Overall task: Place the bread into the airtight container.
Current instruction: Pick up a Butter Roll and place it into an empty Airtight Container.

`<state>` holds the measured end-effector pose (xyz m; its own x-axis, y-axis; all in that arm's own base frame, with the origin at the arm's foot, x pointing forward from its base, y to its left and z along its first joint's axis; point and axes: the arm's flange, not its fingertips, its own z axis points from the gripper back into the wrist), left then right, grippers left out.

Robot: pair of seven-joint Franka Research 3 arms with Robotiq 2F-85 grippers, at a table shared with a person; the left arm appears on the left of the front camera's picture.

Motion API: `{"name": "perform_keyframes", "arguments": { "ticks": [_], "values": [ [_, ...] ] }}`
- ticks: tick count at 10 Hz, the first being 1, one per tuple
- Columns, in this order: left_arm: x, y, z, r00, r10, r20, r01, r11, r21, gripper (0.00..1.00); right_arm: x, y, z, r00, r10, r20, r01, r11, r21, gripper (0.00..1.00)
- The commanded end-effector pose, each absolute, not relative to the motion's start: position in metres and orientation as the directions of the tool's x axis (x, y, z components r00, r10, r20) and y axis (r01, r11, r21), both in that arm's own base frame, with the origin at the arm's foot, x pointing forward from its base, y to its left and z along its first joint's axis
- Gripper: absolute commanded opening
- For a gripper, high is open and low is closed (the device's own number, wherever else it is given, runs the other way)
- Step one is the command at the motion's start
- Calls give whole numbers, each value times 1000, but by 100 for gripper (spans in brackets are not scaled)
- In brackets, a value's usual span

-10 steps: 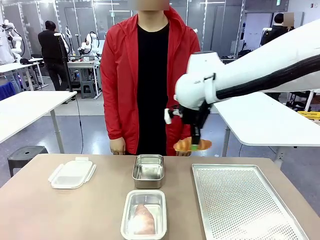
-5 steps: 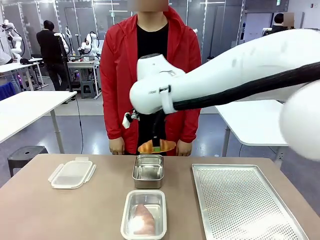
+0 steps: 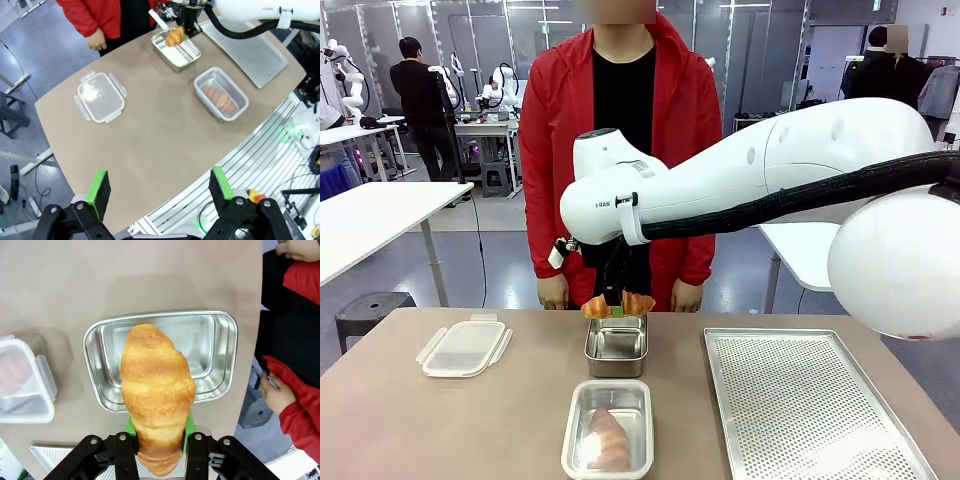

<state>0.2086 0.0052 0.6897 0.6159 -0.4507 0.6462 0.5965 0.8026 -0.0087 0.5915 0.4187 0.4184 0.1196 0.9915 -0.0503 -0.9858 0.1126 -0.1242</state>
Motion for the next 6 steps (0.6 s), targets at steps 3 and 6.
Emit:
{"name": "perform_keyframes", "arguments": {
  "ticks": [3,6],
  "values": [
    [209,4,692,606,-457,651,610,792,-11,100,589,420,419,92,994,-55,-989,84,-123,38],
    [209,4,692,606,-457,651,610,792,-11,100,586,403,405,303,945,-126,-953,297,-66,38]
  ]
}}
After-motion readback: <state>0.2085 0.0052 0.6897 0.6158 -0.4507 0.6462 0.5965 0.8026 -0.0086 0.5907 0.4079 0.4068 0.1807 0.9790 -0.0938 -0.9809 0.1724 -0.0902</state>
